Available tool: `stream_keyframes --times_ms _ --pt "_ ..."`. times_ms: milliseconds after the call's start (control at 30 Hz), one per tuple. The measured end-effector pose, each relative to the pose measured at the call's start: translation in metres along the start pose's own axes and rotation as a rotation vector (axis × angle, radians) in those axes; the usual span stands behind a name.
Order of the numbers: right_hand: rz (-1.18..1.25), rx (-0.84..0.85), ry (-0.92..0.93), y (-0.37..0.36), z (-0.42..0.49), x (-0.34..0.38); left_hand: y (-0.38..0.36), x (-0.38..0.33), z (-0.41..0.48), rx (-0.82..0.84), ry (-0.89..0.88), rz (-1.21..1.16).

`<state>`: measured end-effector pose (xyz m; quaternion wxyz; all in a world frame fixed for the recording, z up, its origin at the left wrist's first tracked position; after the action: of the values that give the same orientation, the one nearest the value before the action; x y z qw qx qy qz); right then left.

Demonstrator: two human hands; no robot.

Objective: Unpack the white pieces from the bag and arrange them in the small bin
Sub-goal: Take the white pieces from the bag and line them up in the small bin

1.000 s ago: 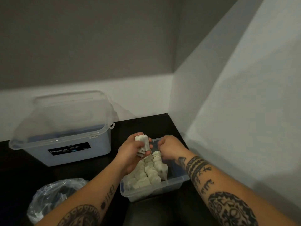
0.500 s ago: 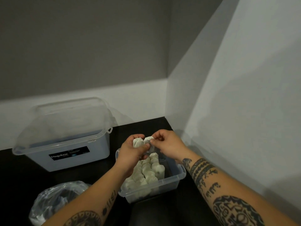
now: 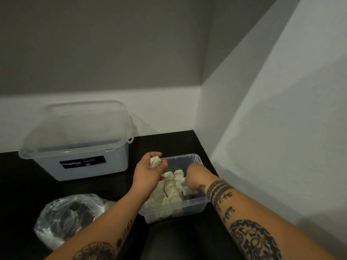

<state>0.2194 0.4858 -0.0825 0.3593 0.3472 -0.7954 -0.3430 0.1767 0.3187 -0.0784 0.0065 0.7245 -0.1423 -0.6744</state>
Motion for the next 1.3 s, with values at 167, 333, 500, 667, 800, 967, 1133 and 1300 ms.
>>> stream_keyframes --times_ms 167,333,500,667,800,967,1133,1300 --pt "-0.075 0.102 -0.058 -0.027 0.014 -0.002 0.001 0.002 -0.001 -0.006 -0.007 -0.015" --pt "0.018 0.091 -0.097 -0.037 0.025 -0.007 0.001 0.002 0.000 -0.001 0.005 -0.029" --pt "0.179 0.005 -0.158 -0.042 0.034 -0.015 0.001 0.006 0.002 0.005 0.011 -0.036" --pt "0.242 -0.093 -0.152 -0.038 0.033 -0.018 -0.002 0.008 0.003 0.006 0.013 -0.038" --pt "0.274 -0.055 -0.151 -0.039 0.030 -0.020 -0.006 0.008 0.005 0.026 0.050 -0.092" --pt "0.266 -0.022 -0.123 -0.031 0.025 -0.017 -0.014 0.014 0.008 0.134 0.228 -0.353" --pt "0.271 -0.059 -0.048 -0.010 0.016 -0.008 -0.024 0.015 0.007 0.243 0.302 -0.495" --pt "0.538 -0.118 0.058 0.017 0.006 0.005 -0.023 0.010 0.004 0.271 0.273 -0.417"
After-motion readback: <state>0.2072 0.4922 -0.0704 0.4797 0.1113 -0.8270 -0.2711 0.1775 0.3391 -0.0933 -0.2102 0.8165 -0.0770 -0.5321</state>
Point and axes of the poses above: each hand's wrist, its own z-axis towards the middle knuckle, its own y-axis out of the back of the hand, x = y × z, the point moved 7 cm from there along z, towards the middle knuckle, and after that the axes turned 11 degrees about z, right-handed, at the moved point
